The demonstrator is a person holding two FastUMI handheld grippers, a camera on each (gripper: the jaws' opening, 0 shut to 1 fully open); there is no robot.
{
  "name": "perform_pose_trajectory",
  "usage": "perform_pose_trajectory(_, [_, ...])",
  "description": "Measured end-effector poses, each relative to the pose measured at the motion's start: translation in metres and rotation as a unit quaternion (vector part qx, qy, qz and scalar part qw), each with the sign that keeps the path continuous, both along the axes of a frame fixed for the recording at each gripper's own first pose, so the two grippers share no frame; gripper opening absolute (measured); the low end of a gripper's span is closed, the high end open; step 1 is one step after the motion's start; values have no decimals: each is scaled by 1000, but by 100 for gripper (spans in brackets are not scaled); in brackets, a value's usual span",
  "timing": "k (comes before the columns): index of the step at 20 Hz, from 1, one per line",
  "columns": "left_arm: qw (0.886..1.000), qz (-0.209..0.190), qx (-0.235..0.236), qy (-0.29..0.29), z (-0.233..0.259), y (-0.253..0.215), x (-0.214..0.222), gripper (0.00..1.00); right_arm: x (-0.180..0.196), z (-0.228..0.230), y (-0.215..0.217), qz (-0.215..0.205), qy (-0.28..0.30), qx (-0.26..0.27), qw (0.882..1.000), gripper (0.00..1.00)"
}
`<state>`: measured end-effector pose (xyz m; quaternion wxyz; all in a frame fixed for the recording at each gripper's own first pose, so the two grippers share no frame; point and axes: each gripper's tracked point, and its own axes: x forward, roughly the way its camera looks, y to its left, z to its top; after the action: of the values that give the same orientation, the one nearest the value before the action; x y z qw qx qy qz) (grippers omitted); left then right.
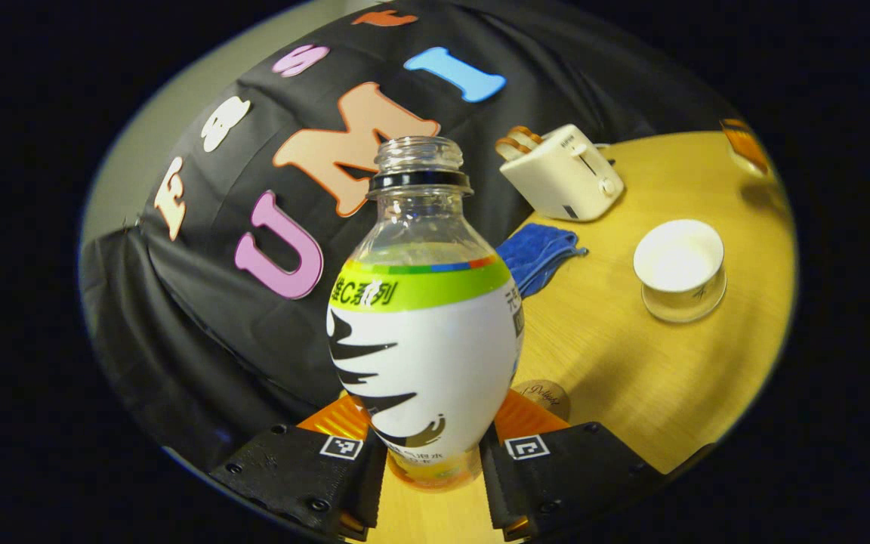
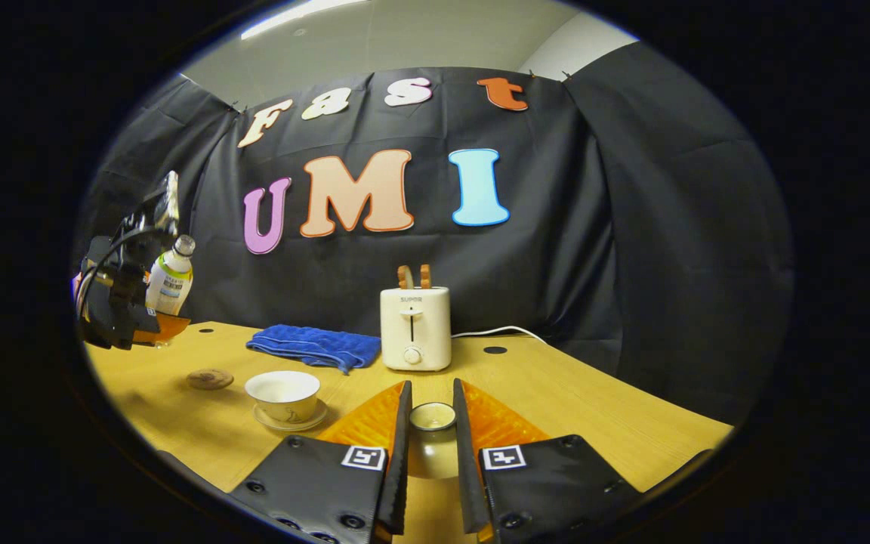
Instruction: Open the teacup lid with one hand, grasp the water bottle and pour water into the teacup with the other hand; after pouring, place the water bottle on the coaster and then close the teacup lid.
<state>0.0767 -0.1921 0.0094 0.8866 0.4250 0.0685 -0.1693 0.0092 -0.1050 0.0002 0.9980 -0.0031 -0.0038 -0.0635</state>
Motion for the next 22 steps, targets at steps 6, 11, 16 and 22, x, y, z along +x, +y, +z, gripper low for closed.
perform_pose_trajectory(6, [982, -39, 178, -40, -19, -22, 5, 50, 0, 1, -7, -6, -1, -1, 1000, 31])
perform_pose_trajectory(11, [960, -58, 268, -56, -26, -38, 18, 51, 2, 0, -8, -7, -1, -1, 1000, 33])
perform_pose_trajectory(16, [940, -67, 324, -84, -22, -42, 8, 50, 2, -1, -10, -9, -1, -1, 1000, 33])
perform_pose_trajectory(22, [905, -82, 403, -106, -22, -47, 7, 50, 3, -1, -11, -11, -1, -1, 1000, 32])
